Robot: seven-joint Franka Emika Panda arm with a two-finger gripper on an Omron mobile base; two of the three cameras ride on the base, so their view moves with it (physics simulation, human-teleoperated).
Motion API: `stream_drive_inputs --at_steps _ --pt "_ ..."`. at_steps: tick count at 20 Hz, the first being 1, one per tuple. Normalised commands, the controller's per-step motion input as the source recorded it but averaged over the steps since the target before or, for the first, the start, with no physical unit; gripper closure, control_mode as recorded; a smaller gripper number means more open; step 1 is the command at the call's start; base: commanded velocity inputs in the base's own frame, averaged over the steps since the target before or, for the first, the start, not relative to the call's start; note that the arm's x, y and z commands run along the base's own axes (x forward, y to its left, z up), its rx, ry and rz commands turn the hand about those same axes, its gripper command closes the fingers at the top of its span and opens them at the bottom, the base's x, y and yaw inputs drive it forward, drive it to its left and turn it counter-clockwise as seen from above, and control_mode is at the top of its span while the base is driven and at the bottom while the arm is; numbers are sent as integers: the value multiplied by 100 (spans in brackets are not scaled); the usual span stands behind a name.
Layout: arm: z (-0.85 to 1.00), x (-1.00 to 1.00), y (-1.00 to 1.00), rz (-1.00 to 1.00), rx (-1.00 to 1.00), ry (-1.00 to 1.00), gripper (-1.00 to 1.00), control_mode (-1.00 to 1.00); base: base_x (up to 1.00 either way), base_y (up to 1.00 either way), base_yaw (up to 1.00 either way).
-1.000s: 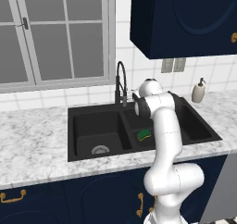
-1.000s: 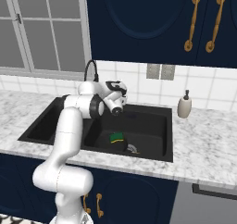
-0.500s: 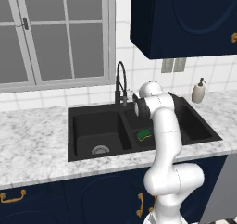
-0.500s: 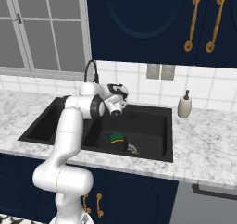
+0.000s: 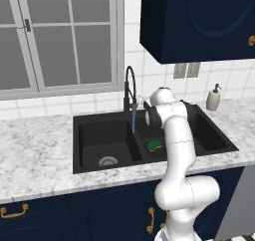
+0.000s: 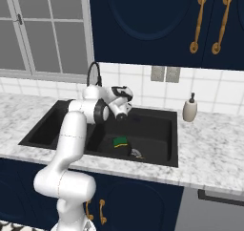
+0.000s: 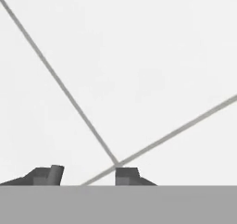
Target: Pick the pan and sponge and place them into the sink. Then turn on the water.
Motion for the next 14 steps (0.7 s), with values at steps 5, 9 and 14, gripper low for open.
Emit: stream_drive_inputs --at_steps 5,9,14 --pt "-38 29 -74 -1 22 20 100 -100 0 0 0" --pt "-54 14 -86 -1 19 16 100 -100 0 0 0" --pt "-37 -36 -100 1 31 1 100 -100 0 0 0"
